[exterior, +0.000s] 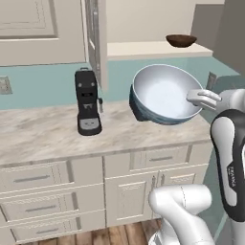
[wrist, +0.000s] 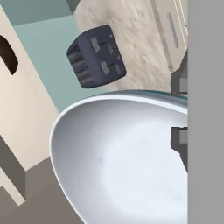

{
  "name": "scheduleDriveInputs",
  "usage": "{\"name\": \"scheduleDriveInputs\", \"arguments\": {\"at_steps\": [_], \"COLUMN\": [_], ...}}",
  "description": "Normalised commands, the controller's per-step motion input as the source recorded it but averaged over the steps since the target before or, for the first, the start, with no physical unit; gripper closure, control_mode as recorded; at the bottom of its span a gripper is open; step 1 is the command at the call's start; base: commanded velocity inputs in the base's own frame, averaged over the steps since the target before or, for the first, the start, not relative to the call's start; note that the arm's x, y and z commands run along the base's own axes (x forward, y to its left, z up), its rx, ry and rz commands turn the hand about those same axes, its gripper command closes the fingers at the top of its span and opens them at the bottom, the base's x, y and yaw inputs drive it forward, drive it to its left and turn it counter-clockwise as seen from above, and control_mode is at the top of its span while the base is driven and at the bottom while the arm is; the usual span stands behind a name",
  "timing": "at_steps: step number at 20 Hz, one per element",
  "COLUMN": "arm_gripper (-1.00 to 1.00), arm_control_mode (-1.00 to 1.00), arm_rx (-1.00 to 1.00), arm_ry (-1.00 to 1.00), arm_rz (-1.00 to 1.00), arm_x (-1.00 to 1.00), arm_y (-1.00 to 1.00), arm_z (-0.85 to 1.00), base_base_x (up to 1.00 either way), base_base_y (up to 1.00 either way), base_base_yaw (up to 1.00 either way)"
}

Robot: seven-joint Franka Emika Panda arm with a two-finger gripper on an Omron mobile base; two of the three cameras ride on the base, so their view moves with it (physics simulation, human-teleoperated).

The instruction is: Take the smaller bowl and place it next to the appetizer plate on the dining counter , and place the larger bowl next to the plate with cooked food.

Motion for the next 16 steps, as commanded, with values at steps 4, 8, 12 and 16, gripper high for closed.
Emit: {"name": "scheduleDriveInputs", "arguments": {"at_steps": [4, 8, 12, 16], "arm_gripper": [1.0, 1.0, 1.0, 1.0], "arm_control_mode": [1.0, 1.0, 1.0, 1.0], "arm_rx": [0.0, 0.0, 0.0, 0.0], "arm_ry": [0.0, 0.0, 0.0, 0.0], "arm_rz": [0.0, 0.0, 0.0, 0.0], "arm_x": [0.0, 0.0, 0.0, 0.0], "arm_y": [0.0, 0.0, 0.0, 0.0], "arm_z": [0.0, 0.0, 0.0, 0.0], "base_base_x": [-0.59, -0.11, 0.0, 0.0], "base_base_y": [0.37, 0.54, 0.28, 0.19], "base_base_yaw": [0.0, 0.11, 0.37, 0.44]}}
